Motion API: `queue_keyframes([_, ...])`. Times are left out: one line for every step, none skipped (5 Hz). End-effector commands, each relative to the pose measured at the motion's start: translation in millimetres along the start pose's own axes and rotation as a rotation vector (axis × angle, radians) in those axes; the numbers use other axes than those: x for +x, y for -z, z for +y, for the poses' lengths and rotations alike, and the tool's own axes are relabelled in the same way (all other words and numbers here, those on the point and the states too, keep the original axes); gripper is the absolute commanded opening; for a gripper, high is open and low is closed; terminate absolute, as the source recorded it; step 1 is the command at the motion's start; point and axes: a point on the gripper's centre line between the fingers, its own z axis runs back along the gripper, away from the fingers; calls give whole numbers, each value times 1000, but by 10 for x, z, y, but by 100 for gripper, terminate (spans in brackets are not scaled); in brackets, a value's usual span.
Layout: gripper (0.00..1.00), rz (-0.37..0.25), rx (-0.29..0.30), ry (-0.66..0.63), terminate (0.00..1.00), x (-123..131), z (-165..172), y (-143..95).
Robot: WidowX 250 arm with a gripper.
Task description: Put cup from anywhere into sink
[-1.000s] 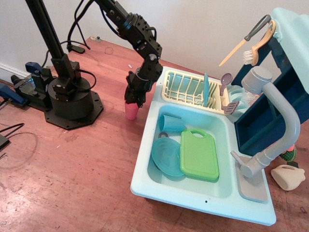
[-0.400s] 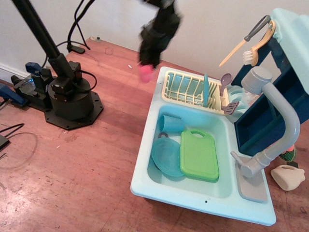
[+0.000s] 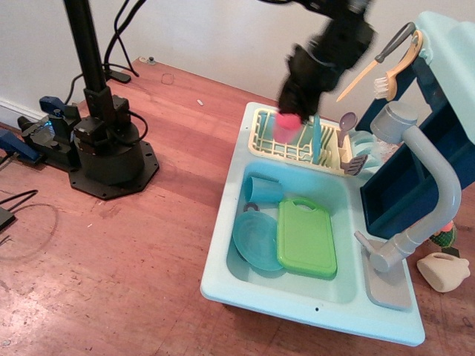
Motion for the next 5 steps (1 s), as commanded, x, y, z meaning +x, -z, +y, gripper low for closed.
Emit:
queue_keyframes([0,-39,-120,104,0,299,-473,56])
queue_keyframes([0,-27,-152,119,0,228,-597,152])
queue_keyframes([0,-13,-193,106,0,109,-614,295])
queue_keyframes([100,-11,-209,85,0,55,-488,276])
queue_keyframes([100,-41,-161,72,100,103,-247,37])
